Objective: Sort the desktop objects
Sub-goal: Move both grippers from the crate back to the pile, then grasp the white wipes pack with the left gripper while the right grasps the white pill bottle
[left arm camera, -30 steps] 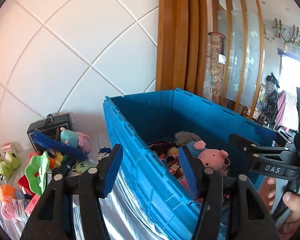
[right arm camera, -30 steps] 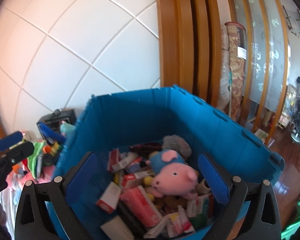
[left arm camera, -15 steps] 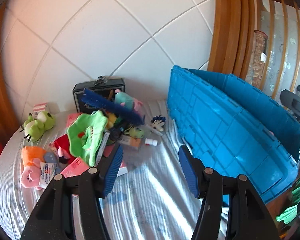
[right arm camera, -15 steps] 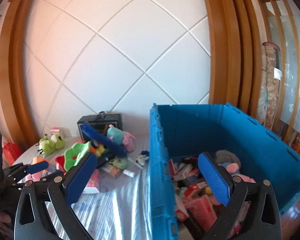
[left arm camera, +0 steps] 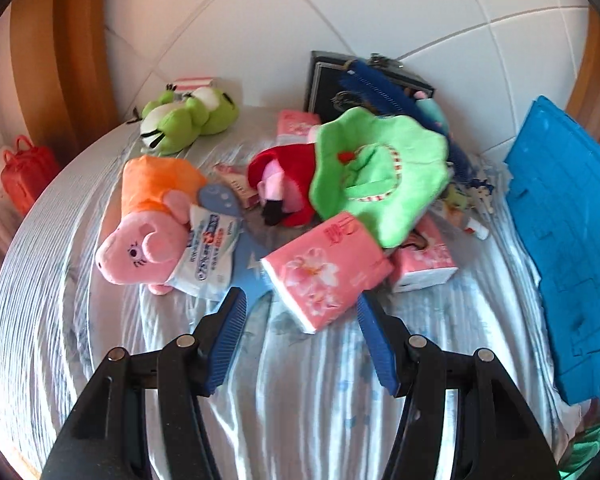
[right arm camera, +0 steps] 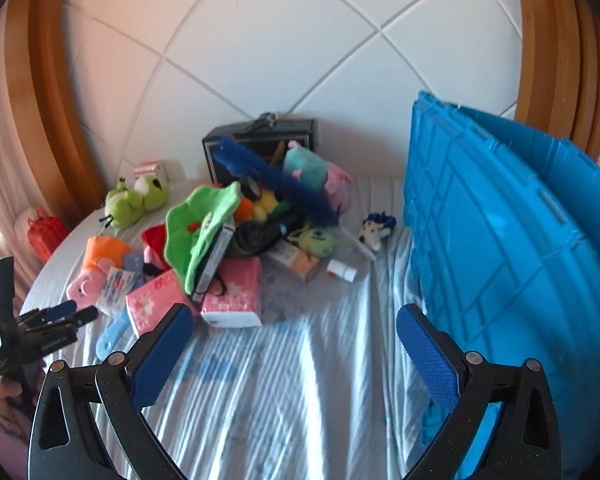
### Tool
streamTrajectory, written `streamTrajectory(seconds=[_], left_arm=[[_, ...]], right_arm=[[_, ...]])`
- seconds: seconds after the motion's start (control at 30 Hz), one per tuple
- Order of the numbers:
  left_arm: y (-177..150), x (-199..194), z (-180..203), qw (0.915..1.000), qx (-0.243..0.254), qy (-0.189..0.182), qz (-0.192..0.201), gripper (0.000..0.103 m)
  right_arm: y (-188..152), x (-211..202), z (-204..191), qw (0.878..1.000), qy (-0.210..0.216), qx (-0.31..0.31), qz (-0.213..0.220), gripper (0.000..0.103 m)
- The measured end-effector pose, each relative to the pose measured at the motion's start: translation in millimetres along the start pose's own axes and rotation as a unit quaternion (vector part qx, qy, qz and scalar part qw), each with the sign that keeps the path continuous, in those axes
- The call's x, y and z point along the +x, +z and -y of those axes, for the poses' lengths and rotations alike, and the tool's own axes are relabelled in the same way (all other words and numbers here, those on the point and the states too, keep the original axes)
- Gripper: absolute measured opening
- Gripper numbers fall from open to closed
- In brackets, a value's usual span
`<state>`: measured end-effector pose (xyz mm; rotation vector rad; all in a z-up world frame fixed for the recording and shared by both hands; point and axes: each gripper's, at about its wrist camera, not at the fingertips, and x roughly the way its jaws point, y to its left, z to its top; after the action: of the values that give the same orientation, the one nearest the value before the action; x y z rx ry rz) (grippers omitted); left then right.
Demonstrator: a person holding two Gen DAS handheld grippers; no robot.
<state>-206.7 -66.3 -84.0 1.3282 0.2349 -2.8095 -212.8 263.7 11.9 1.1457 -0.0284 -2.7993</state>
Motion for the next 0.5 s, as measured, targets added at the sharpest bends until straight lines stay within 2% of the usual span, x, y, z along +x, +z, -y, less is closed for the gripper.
streamTrajectory(seconds=[0.17,0.27,0.5], left_arm=[[15,51,-61,0.9979,-0.047,0.035,-0.030,0.057],[29,79,-83,0.9960,-0.066,0.039,-0.046,0.057],[52,135,-79,0.9963,-0.043,0.013,-0.073,0.057]], right_arm=[[-4,61,-3,0.998,-0.005,-0.002,-0.069,0.103],[-3,90,4,0.995,-0.011,0.007,-0.095,0.103],[-2,163,28,0.988,-0.041,0.035,-0.146,0.103]])
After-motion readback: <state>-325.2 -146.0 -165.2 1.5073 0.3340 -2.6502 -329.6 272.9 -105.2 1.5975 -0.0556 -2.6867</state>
